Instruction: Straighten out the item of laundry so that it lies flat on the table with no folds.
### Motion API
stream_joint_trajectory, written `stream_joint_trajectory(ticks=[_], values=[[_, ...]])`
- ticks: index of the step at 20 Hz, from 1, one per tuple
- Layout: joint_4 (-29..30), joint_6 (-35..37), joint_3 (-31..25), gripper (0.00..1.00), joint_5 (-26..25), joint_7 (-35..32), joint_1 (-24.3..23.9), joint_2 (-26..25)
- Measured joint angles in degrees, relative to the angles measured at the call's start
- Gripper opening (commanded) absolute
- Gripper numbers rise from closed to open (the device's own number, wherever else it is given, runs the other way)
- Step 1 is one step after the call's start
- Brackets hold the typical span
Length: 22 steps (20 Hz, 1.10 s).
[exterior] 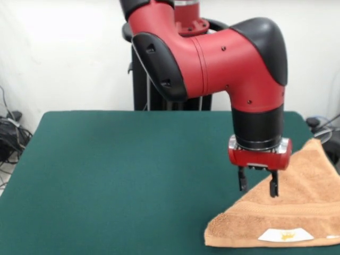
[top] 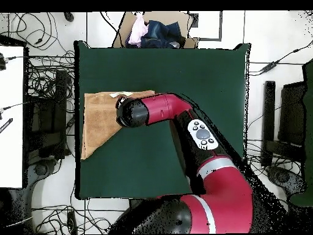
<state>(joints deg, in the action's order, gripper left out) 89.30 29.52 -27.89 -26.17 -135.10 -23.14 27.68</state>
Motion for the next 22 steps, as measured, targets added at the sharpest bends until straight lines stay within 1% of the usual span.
stream_joint_trajectory(ticks=[7,10,15,22], values=[[-0.01,-0.21,0.03,1.00,-2.94,0.00,0.94,-3.14],[0.00,-0.97,0.04,1.00,-4.83,0.00,0.64,-4.90],[-0.02,-2.38,0.01,1.00,-6.50,0.00,-0.38,-6.47],[0.19,-2.52,-1.21,1.00,-6.57,0.00,-2.12,-7.09]])
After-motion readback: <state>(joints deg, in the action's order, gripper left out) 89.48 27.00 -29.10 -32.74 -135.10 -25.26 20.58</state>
